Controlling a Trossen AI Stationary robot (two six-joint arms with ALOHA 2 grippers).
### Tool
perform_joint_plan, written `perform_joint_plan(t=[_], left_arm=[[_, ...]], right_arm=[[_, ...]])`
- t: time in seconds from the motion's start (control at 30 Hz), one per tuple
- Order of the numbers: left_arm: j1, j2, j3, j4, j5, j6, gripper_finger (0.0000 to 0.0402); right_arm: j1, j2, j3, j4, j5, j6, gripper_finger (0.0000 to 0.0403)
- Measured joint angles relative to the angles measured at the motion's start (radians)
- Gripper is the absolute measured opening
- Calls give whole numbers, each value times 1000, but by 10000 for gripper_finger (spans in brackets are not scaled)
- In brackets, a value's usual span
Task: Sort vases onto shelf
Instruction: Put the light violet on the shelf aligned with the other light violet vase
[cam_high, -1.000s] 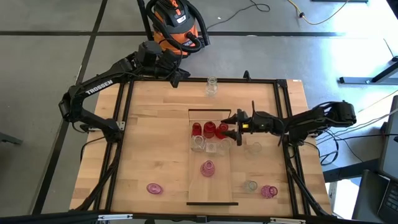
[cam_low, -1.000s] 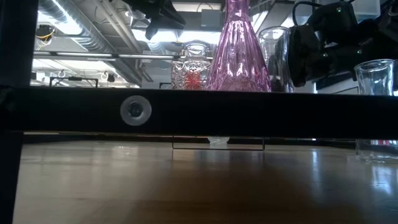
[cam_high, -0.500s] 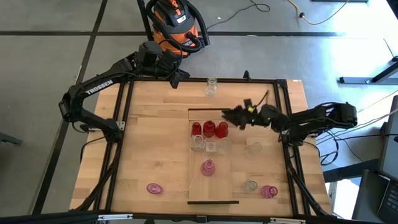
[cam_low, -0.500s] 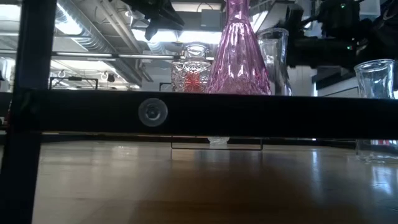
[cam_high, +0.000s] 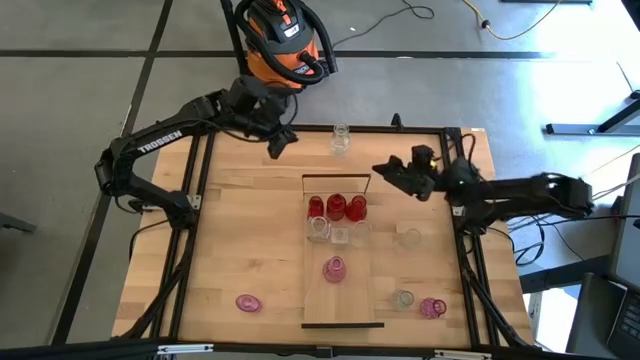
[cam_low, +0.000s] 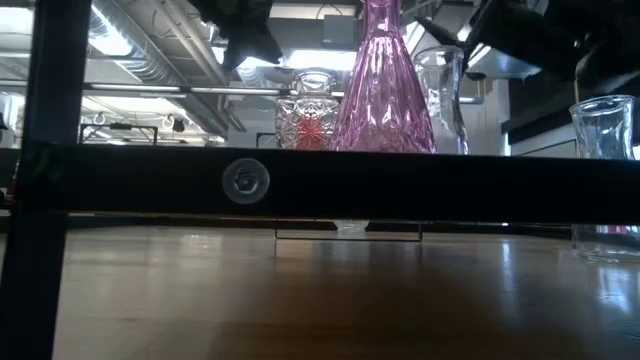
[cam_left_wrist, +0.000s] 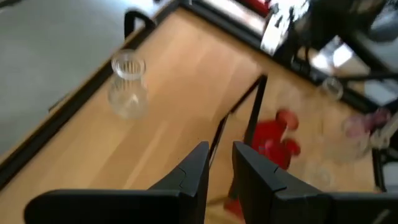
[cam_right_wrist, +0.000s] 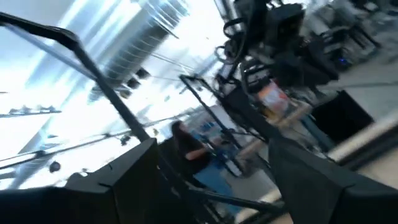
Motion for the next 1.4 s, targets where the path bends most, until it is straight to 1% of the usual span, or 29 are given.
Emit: perform_joint_plan(t=[0.07, 0.17, 0.23, 0.3, 0.37, 0.4, 0.47, 0.57, 0.63, 0.67, 0.77, 0.8, 0.87, 0.93, 0.97, 1.07, 1.17, 1.2, 1.27, 1.33, 1.4], left_arm=[[-2, 0, 0, -54, 0, 27, 64], [-2, 0, 0, -139, 11, 45, 64], [-7, 0, 0, -208, 55, 46, 64], [-26, 0, 0, -292, 127, 69, 64], [-61, 0, 0, -413, 208, 107, 64], [-80, 0, 0, -482, 243, 120, 64], [-124, 0, 0, -627, 307, 128, 64], [-225, 0, -19, -790, 396, 107, 64], [-315, 0, -56, -844, 447, 64, 64], [-368, -1, -76, -860, 455, 42, 64], [-542, -8, -144, -840, 454, -16, 64], [-606, -8, -167, -813, 449, -30, 64], [-731, -6, -209, -705, 407, -83, 64], [-860, -8, -241, -542, 326, -168, 64], [-922, -14, -254, -446, 269, -208, 63], [-1105, -22, -288, -209, 40, -364, 55], [-1258, -13, -306, -111, -227, -538, 43], [-1297, -5, -309, -86, -303, -595, 40], [-1369, 18, -322, -43, -423, -681, 34], [-1415, 47, -341, -20, -470, -719, 32], [-1434, 83, -360, 20, -456, -735, 34]], right_arm=[[0, -98, 57, -246, -2, -59, 286], [9, -239, 240, -819, 4, -274, 269], [34, -279, 405, -1216, 67, -457, 256], [63, -281, 564, -1546, 148, -603, 244], [91, -271, 690, -1767, 218, -675, 235], [104, -267, 737, -1841, 245, -686, 231], [126, -265, 787, -1953, 281, -687, 226], [144, -265, 790, -2019, 313, -655, 221], [152, -268, 764, -2040, 322, -627, 221], [151, -270, 746, -2041, 323, -616, 221], [150, -271, 688, -2019, 329, -588, 221], [150, -272, 671, -2005, 326, -576, 221], [150, -271, 636, -1984, 312, -552, 221], [150, -264, 603, -1949, 286, -539, 221], [150, -262, 588, -1926, 273, -525, 221], [150, -262, 558, -1898, 249, -491, 221], [150, -262, 556, -1896, 247, -465, 221], [150, -262, 556, -1895, 240, -454, 221], [150, -263, 556, -1895, 239, -442, 221], [150, -263, 556, -1895, 233, -441, 221], [150, -263, 556, -1895, 228, -441, 221]])
